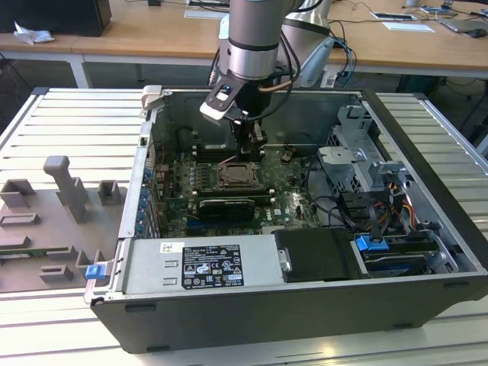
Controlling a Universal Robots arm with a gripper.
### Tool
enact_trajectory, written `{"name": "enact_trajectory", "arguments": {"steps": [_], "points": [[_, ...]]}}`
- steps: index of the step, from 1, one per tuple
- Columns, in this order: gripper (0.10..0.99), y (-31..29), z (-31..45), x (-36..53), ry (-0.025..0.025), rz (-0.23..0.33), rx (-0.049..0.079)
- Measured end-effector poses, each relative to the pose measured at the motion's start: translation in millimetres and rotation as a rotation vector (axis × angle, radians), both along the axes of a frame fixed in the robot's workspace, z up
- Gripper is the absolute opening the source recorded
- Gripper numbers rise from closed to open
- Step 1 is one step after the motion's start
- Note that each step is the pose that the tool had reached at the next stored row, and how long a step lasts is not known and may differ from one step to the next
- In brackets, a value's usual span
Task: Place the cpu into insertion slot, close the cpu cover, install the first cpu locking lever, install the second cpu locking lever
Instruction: 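Install the first cpu locking lever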
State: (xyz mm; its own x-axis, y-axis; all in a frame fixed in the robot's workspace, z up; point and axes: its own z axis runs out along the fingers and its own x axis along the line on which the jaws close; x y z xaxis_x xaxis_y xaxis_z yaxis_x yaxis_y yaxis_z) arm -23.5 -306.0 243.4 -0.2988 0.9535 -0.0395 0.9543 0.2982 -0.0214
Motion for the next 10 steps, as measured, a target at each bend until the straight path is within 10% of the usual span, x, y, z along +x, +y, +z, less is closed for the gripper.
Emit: {"name": "enact_trajectory", "arguments": {"steps": [10], "points": [[0.106,0.0,0.0,-0.1,0.0,0.099,0.0]]}}
